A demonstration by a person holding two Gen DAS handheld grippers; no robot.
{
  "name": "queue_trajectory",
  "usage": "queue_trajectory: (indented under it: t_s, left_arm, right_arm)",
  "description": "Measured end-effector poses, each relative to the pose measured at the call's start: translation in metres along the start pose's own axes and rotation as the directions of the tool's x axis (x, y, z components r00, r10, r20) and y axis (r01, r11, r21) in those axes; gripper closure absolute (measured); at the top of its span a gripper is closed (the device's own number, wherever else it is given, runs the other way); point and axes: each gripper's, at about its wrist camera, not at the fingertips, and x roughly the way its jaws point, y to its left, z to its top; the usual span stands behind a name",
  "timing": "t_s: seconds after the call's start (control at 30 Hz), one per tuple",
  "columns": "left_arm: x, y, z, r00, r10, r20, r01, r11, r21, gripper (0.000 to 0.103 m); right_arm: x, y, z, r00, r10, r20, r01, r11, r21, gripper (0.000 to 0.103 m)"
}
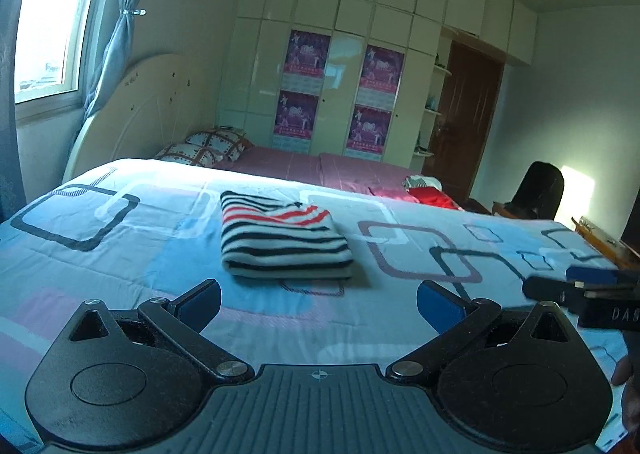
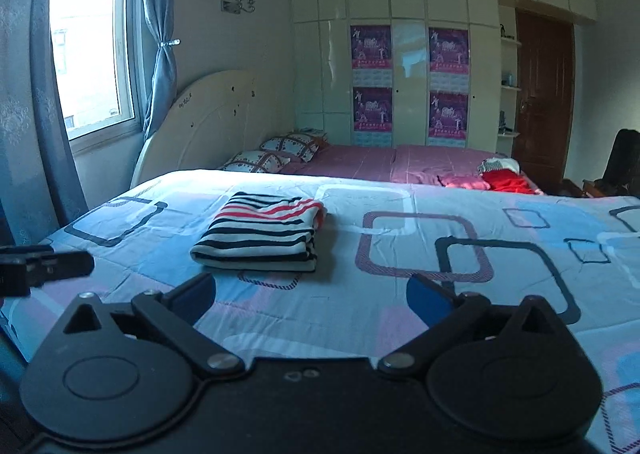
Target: Fold small clothes
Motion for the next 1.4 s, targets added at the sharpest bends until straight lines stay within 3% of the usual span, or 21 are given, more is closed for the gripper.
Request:
queue_trajectory:
  t_s: [0.17,0.43,1.4]
  left_arm:
    - [-0.013,-0.012,-0.006,1.000,-0.006,0.004,0.006,1.000,0.007,0.000]
    - [-0.021,-0.020,-0.006,1.000,0.004,0.021,-0.003,1.000,-0.004,0.000]
    - [-0.016,-0.023,-0.005,0.999,0.024,0.028,-0.024,1.000,0.002,0.000]
  right_arm:
    - [-0.010,-0.004,-0.001,1.000,-0.012,0.014,0.012,1.000,-0.014,0.001]
    - [-0.012,0.006,-0.003,0.999,0.032,0.023,-0.031,0.999,-0.041,0.001]
    - [-0.009,0.007,0.002,0.998,0.060,0.034,-0.058,0.997,-0.052,0.001]
